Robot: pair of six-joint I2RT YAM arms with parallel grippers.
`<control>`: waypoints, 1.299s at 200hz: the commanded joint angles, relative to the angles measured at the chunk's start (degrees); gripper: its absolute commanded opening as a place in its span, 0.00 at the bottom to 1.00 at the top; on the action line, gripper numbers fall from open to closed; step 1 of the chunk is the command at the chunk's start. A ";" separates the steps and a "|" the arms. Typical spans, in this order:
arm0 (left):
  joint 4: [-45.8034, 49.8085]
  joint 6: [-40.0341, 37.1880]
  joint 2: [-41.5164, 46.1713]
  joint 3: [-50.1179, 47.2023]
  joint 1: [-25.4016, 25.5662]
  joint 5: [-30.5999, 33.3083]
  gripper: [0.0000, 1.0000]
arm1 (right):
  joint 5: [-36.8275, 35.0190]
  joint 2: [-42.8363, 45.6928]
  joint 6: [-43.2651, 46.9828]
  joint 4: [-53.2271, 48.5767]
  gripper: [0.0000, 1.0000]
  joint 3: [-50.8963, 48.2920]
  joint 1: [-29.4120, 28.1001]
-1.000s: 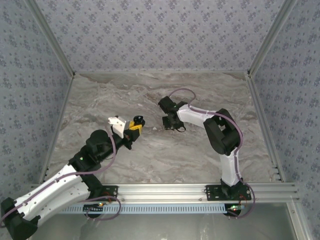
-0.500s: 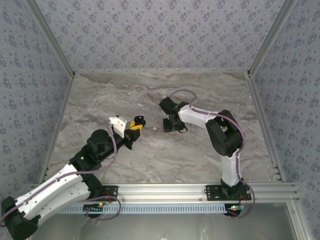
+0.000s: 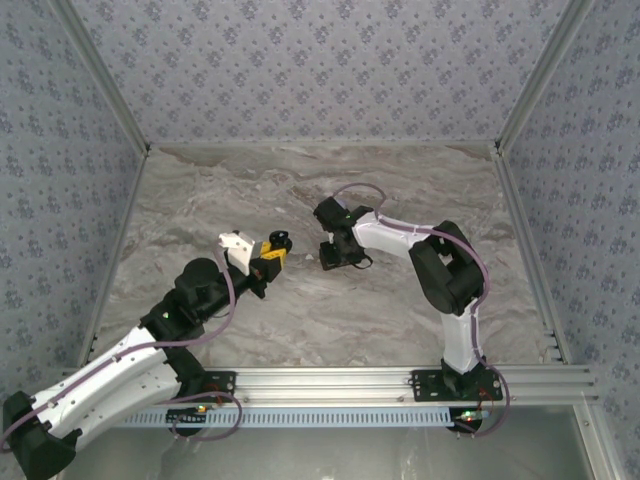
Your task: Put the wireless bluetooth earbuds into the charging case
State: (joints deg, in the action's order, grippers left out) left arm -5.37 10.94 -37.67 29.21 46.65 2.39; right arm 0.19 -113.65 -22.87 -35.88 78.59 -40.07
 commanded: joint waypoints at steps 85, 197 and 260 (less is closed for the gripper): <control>-3.23 -0.39 -0.78 1.48 0.43 -0.83 0.20 | -4.32 -2.00 0.97 -6.72 0.40 7.27 1.18; -3.60 -0.39 -1.37 1.55 0.45 -0.86 0.20 | -4.62 -7.36 0.90 -9.82 0.35 11.76 2.11; -3.52 -0.46 -1.48 1.55 0.43 -0.90 0.20 | -4.84 -9.37 1.00 -10.54 0.35 12.81 2.10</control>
State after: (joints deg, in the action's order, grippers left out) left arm -6.48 10.94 -38.81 29.21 46.68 2.20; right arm -3.90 -120.84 -22.61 -44.27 89.54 -38.22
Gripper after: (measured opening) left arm 0.203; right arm 0.351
